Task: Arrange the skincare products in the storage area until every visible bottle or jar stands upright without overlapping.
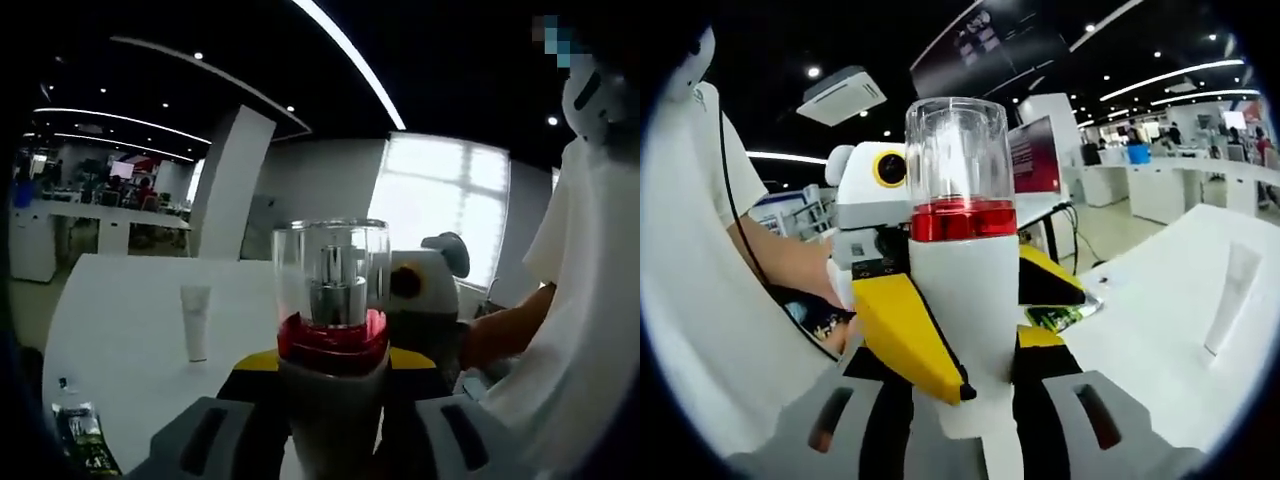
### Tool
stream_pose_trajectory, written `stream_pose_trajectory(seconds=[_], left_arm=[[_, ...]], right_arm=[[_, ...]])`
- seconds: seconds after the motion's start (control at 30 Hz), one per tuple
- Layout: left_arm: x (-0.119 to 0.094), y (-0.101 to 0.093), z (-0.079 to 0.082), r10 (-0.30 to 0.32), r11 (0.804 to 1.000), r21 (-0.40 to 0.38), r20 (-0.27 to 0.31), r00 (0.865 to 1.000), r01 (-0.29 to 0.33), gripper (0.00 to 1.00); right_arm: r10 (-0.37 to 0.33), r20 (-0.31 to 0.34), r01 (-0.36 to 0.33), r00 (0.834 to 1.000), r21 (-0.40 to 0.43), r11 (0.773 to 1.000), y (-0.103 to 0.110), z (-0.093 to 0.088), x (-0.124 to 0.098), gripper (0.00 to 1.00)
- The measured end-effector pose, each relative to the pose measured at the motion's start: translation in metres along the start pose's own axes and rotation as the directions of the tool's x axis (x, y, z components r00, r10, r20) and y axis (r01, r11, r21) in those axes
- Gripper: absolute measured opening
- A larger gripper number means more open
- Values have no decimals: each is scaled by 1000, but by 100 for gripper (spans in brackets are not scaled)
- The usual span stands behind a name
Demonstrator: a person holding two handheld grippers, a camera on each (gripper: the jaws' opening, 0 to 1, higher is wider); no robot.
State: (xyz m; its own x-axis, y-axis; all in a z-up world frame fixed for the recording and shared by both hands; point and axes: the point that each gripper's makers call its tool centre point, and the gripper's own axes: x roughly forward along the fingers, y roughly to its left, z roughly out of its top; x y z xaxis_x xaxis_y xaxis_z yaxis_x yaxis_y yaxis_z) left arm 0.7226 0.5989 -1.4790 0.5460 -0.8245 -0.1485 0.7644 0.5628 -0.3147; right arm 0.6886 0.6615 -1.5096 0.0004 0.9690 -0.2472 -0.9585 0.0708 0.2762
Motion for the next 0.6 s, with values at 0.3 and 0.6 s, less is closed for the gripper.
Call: stream_pose_trajectory(seconds=[0.3, 0.6], left_arm=[[8, 12, -33, 18, 1000, -20, -66, 998, -19, 34], [29, 17, -60, 1, 999, -45, -89, 996, -5, 33]], right_arm=[[-43, -47, 44, 998, 21, 999, -12, -31, -17, 50], [-64, -67, 67, 996, 32, 997, -27, -58, -12, 27]])
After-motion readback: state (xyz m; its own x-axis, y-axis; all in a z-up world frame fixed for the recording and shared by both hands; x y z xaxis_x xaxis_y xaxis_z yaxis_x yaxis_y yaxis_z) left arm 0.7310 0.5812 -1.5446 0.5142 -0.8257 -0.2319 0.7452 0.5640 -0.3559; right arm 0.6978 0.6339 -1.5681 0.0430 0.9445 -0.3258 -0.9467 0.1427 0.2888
